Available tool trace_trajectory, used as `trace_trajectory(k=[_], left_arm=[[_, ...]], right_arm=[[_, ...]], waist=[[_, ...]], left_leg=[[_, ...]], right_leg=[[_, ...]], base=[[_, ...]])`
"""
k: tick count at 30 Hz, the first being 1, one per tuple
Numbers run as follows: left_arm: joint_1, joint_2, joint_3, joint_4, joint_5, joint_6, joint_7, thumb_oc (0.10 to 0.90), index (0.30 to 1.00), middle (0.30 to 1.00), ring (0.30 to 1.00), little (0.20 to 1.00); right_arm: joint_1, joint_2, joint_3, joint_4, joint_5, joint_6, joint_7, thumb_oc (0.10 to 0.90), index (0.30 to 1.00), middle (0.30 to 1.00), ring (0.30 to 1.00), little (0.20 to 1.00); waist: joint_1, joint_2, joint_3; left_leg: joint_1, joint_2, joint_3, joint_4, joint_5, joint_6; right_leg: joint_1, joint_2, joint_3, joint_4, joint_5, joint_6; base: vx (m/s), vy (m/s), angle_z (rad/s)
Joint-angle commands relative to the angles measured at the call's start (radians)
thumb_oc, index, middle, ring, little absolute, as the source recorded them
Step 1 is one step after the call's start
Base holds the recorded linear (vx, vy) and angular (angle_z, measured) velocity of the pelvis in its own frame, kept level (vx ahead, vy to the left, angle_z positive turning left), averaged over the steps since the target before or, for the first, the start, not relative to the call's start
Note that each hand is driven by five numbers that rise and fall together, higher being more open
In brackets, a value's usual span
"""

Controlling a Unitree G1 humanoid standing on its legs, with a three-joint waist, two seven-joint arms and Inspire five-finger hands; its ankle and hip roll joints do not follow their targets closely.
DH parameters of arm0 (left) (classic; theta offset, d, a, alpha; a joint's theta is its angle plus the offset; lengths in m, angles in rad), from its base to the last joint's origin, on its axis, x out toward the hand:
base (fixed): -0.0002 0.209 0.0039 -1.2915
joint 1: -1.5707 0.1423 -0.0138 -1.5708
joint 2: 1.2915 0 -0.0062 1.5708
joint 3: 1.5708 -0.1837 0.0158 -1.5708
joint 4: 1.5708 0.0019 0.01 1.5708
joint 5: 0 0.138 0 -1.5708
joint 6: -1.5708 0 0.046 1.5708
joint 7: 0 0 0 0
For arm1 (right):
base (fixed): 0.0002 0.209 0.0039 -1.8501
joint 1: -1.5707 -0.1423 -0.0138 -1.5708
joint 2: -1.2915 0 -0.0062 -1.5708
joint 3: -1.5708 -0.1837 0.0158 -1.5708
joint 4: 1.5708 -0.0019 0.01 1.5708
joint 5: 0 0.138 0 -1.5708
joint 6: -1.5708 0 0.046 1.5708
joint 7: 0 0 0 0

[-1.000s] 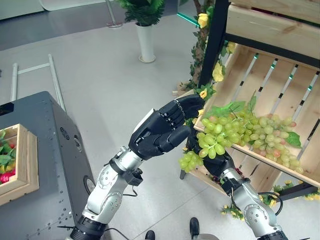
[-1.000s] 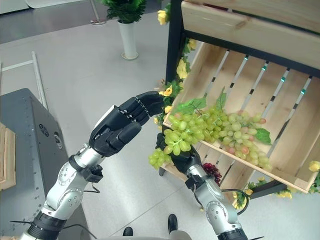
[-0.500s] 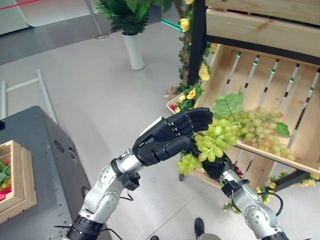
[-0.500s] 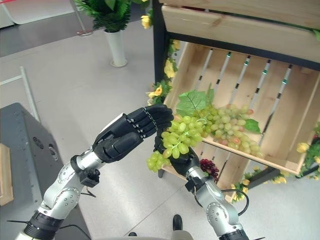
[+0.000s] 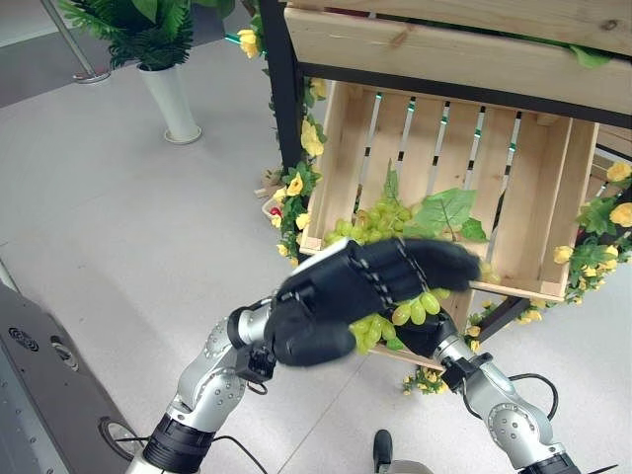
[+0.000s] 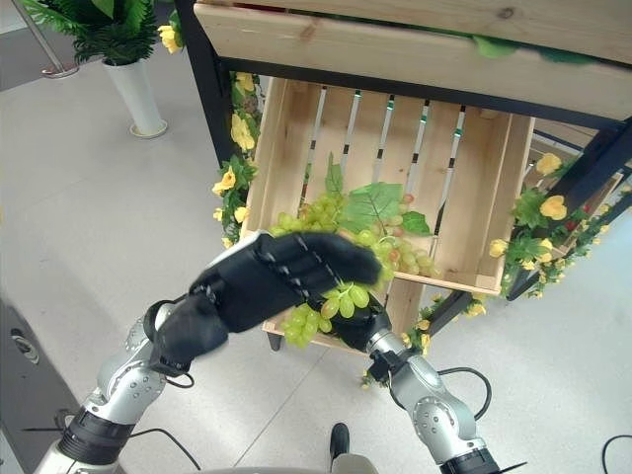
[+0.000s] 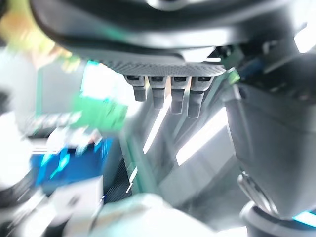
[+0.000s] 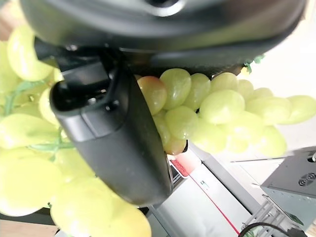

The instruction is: Pick up the fruits from the basket on one side to the basket on the other side

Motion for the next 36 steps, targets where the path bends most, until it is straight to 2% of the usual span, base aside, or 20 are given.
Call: trace_trajectory(k=[1,3,5,12,16,19,22,28,31,36], left_arm=[[-0.089,0.042,-0.045,-0.004,0.083,0.0,-0.071,0.8,0.9,0.9,0.9,0.9],[-0.081,0.077,-0.05,0.013,0.115,0.013,-0.056,0.8,0.9,0.9,0.9,0.9],[-0.066,0.106,-0.052,0.031,0.102,0.021,-0.086,0.8,0.9,0.9,0.9,0.9],[-0.023,0.141,-0.082,0.054,0.152,0.055,-0.153,0.8,0.9,0.9,0.9,0.9],[-0.013,0.223,-0.145,0.115,0.394,0.052,-0.12,0.8,0.9,0.9,0.9,0.9],[-0.008,0.282,-0.173,0.182,0.512,0.043,-0.088,0.8,0.9,0.9,0.9,0.9],[-0.007,0.298,-0.197,0.279,0.65,0.009,-0.065,0.8,0.9,0.9,0.9,0.9],[-0.016,0.285,-0.232,0.359,0.77,0.006,-0.058,0.8,0.9,0.9,0.9,0.9],[-0.027,0.275,-0.251,0.381,0.803,0.002,-0.066,0.8,0.9,0.9,0.9,0.9],[-0.052,0.275,-0.274,0.396,0.834,0.007,-0.05,0.8,0.9,0.9,0.9,0.9]], right_arm=[[-0.123,-0.004,-0.101,-0.175,0.077,-0.105,0.084,0.4,0.3,0.3,0.3,0.3],[-0.119,-0.031,-0.119,-0.186,0.053,-0.098,0.072,0.4,0.3,0.3,0.3,0.3],[-0.114,-0.06,-0.142,-0.192,0.031,-0.097,0.068,0.4,0.3,0.3,0.3,0.3],[-0.106,-0.121,-0.209,-0.23,0.052,-0.101,0.095,0.4,0.3,0.3,0.3,0.3],[-0.135,-0.173,-0.252,-0.242,0.059,-0.141,0.095,0.4,0.3,0.3,0.3,0.3],[-0.178,-0.207,-0.268,-0.254,0.081,-0.175,0.063,0.4,0.3,0.3,0.3,0.3],[-0.244,-0.223,-0.286,-0.24,0.053,-0.197,0.03,0.4,0.3,0.3,0.3,0.3],[-0.339,-0.242,-0.287,-0.221,-0.017,-0.23,-0.032,0.4,0.3,0.3,0.3,0.3],[-0.394,-0.252,-0.281,-0.211,-0.006,-0.219,-0.066,0.4,0.3,0.3,0.3,0.3],[-0.45,-0.245,-0.282,-0.185,0.09,-0.208,-0.153,0.4,0.3,0.3,0.3,0.3]], waist=[[-0.023,0.004,-0.094],[-0.029,0.009,-0.095],[-0.037,0.012,-0.096],[-0.067,0.019,-0.086],[-0.08,0.031,-0.082],[-0.081,0.038,-0.081],[-0.076,0.042,-0.082],[-0.068,0.042,-0.083],[-0.061,0.042,-0.08],[-0.057,0.038,-0.075]], left_leg=[[-0.097,-0.013,-0.041,0.001,0.01,0.02],[-0.095,-0.012,-0.035,0.001,0.01,0.019],[-0.091,-0.011,-0.029,0.001,0.01,0.019],[-0.08,-0.007,-0.003,0.001,0.006,0.02],[-0.074,-0.008,0.007,0.001,0.005,0.024],[-0.073,-0.01,0.006,0.001,0.005,0.027],[-0.072,-0.013,0.002,0.001,0.003,0.029],[-0.072,-0.014,-0.007,0.001,0.002,0.03],[-0.071,-0.012,-0.01,0.001,0.002,0.029],[-0.072,-0.012,-0.019,0.001,0.001,0.028]], right_leg=[[0.094,-0.031,0.011,0.008,-0.111,0.03],[0.094,-0.03,0.017,0.008,-0.112,0.031],[0.095,-0.028,0.024,0.008,-0.113,0.031],[0.091,-0.025,0.046,0.008,-0.109,0.033],[0.091,-0.028,0.054,0.008,-0.107,0.04],[0.09,-0.03,0.056,0.008,-0.106,0.045],[0.092,-0.032,0.055,0.008,-0.108,0.048],[0.095,-0.035,0.055,0.008,-0.11,0.05],[0.097,-0.036,0.051,0.008,-0.111,0.05],[0.102,-0.038,0.043,0.008,-0.112,0.051]], base=[[0.0,0.0,0.0],[0.01,0.005,-0.03],[0.03,0.009,-0.1],[0.03,0.022,-0.09],[0.02,0.036,-0.04],[0.01,0.01,-0.01],[0.02,0.021,-0.01],[0.0,0.004,-0.01],[0.01,0.014,-0.07],[0.0,0.006,-0.02]])
